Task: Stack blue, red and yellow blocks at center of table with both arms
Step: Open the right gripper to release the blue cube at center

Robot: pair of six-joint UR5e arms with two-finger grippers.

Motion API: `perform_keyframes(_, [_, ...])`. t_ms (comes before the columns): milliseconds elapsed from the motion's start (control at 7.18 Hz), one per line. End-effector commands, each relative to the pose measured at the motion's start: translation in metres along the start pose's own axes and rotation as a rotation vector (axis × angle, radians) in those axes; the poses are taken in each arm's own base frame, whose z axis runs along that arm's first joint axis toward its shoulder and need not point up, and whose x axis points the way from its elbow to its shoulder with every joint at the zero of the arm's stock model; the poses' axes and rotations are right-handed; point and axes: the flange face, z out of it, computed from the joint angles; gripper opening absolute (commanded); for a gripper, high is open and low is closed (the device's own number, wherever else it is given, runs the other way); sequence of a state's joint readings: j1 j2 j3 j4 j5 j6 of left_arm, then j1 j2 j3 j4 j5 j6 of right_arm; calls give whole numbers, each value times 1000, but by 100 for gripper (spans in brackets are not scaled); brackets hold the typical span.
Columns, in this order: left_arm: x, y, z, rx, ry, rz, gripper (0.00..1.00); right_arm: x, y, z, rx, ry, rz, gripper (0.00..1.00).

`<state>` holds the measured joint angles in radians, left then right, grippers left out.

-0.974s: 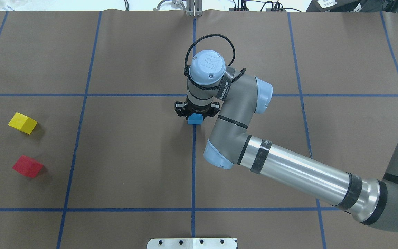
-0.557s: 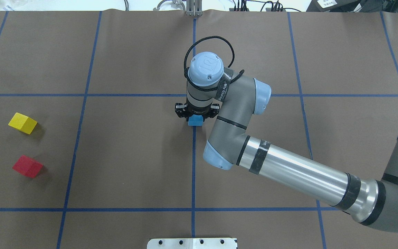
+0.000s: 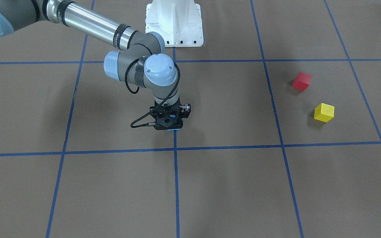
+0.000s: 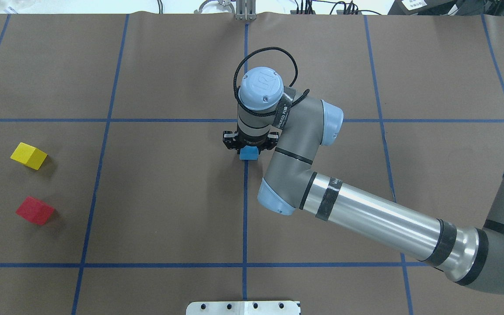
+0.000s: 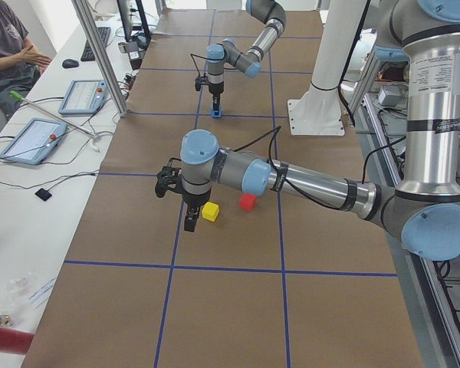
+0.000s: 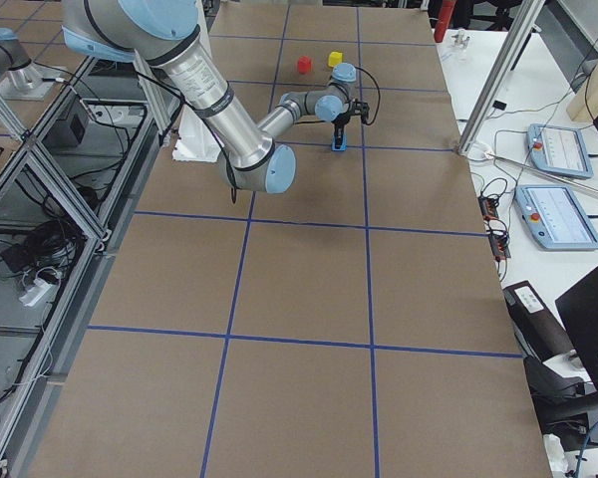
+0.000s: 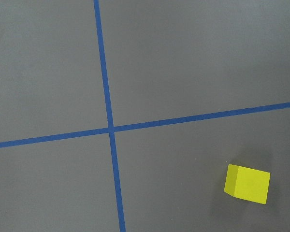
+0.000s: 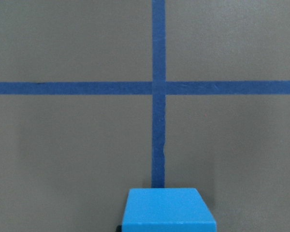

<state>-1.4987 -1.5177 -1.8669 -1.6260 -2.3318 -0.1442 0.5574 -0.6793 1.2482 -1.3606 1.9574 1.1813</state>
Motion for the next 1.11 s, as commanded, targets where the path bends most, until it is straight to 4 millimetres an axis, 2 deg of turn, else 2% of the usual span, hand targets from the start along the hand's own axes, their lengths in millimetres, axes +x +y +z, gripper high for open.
perform_keyframes(0, [1,0,-1,2,0,2,100,0,0,1,2,2,-8,100])
perform_keyframes(278, [0,0,0,1,0,1,100,-5,0,-4,5,-10,-19,100])
perform_keyframes(418, [1,0,-1,2,0,2,100,-10,2,-13,9,-27,-27,100])
perform_keyframes(557, [3,0,-3,6,1,4,100,-11,2,-31,25,-51,-32,100])
perform_keyframes(696, [9,0,-9,16,18,14,100,-6,-9,-41,41,-60,-25,100])
perform_keyframes(835, [20,1,-16,19,78,22,100,0,-20,-64,63,-87,-18,100])
perform_keyframes(974, [20,6,-18,20,83,23,100,22,-20,-85,70,-116,-12,100])
